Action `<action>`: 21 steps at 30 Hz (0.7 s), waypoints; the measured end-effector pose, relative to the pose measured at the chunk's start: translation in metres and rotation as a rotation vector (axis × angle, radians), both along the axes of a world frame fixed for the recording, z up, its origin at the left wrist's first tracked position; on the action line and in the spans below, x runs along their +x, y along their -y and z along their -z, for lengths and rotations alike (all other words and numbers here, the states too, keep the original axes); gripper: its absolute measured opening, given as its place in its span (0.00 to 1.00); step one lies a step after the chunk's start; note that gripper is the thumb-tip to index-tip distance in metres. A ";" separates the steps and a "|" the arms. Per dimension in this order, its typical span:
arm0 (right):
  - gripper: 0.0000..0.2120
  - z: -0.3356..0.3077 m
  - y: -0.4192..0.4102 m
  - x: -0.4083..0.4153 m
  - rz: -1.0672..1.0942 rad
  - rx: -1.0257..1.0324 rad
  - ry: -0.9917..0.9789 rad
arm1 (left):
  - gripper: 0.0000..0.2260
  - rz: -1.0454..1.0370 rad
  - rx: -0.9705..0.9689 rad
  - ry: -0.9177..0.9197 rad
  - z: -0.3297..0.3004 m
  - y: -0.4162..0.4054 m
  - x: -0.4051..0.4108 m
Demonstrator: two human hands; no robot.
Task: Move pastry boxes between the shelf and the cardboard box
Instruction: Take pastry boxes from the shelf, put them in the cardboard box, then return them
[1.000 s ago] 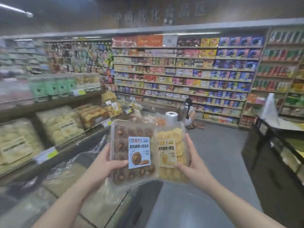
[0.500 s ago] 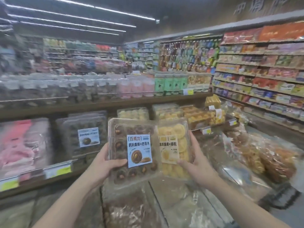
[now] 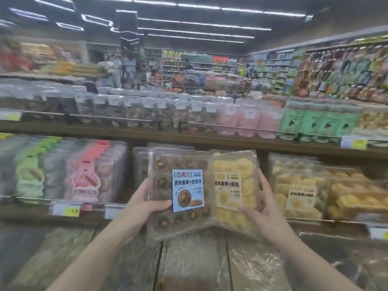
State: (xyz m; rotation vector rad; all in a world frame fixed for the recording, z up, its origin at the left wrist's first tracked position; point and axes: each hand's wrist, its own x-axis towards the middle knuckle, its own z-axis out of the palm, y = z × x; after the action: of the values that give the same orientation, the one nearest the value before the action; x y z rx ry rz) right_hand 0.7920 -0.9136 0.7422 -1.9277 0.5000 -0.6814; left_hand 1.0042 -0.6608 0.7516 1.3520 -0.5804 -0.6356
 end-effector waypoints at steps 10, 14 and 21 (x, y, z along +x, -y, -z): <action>0.50 0.003 0.073 0.016 0.030 0.063 0.017 | 0.25 -0.058 -0.010 -0.062 0.016 0.039 0.004; 0.49 0.016 0.085 0.020 0.034 0.047 0.014 | 0.25 -0.066 -0.009 -0.073 0.014 0.038 0.001; 0.43 0.056 0.108 0.047 0.152 0.082 0.028 | 0.25 -0.079 0.000 -0.022 0.005 0.039 -0.007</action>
State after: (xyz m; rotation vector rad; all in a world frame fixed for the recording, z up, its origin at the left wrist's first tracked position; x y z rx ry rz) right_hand 0.8386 -1.0217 0.6860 -1.8142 0.6525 -0.7721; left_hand 0.9971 -0.6998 0.7470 1.3594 -0.5066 -0.5855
